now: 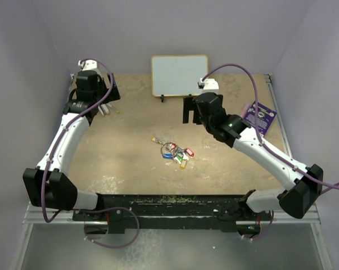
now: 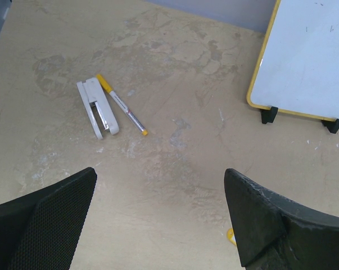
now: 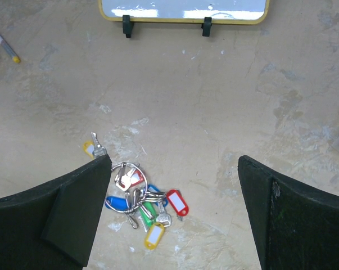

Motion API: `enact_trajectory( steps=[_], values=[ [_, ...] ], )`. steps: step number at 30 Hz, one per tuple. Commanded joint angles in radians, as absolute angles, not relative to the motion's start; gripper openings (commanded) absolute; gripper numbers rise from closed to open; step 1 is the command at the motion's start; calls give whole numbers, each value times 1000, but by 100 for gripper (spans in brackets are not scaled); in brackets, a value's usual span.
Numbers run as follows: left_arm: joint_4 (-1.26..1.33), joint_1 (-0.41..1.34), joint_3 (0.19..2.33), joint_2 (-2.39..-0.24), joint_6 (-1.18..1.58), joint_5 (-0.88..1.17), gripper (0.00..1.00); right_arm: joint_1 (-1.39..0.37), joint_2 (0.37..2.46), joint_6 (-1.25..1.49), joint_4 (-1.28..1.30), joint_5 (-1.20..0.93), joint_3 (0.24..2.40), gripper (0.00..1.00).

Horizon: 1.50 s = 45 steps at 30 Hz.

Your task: Put the keys on the keyring

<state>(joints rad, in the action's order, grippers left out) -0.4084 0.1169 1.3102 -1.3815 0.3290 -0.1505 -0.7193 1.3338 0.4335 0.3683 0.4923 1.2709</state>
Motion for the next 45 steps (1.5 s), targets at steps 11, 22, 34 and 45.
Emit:
enact_trajectory(
  steps=[11, 22, 34, 45],
  values=[
    [-372, 109, 1305, -1339, 315, -157, 98, -712, 1275, 441, 373, 487, 1253, 100],
    [-373, 109, 1299, -1330, 311, -156, 98, -710, 1264, 444, 373, 483, 1242, 100],
    [-373, 109, 1300, -1331, 310, -153, 98, -710, 1247, 443, 368, 487, 1232, 100],
    [-372, 109, 1298, -1330, 311, -149, 98, -711, 1245, 481, 354, 517, 1250, 99]
  ],
)
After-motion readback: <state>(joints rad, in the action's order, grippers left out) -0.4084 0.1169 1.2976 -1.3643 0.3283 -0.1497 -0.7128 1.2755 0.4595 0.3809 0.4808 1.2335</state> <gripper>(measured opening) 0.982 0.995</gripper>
